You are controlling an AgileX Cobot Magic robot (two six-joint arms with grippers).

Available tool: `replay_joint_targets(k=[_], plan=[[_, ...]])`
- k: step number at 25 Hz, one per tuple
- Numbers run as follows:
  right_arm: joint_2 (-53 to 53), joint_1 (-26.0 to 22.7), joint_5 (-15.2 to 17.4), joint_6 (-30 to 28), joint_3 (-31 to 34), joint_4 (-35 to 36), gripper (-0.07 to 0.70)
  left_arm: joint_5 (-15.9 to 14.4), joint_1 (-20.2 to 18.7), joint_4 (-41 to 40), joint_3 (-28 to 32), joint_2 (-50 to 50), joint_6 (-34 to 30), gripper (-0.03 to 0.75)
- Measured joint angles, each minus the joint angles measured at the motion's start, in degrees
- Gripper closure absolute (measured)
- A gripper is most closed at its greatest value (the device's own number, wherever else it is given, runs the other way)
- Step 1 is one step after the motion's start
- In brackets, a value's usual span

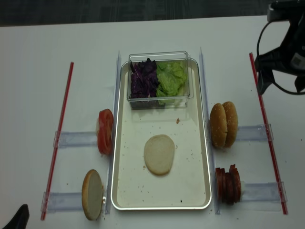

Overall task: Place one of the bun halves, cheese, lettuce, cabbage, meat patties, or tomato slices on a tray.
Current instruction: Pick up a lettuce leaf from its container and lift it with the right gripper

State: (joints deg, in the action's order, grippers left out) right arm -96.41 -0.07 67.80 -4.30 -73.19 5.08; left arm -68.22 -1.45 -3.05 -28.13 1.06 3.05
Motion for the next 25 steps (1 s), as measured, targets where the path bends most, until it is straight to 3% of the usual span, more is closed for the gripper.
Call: replay_joint_targets(k=[6, 11, 25], plan=[[-10.8, 0.0, 0.49, 0.0, -12.06, 0.87, -0.06, 0.0, 0.0, 0.0, 0.0, 0.0, 0.0, 0.026], [-17.07, 0.0, 1.52, 0.1, -18.2, 1.49, -0.06, 0.0, 0.0, 0.0, 0.0, 0.0, 0.0, 0.026], [-17.97, 1.24, 1.98, 2.88, -19.01, 1.71, -0.06, 0.0, 0.0, -0.07, 0.0, 0.0, 0.0, 0.026]])
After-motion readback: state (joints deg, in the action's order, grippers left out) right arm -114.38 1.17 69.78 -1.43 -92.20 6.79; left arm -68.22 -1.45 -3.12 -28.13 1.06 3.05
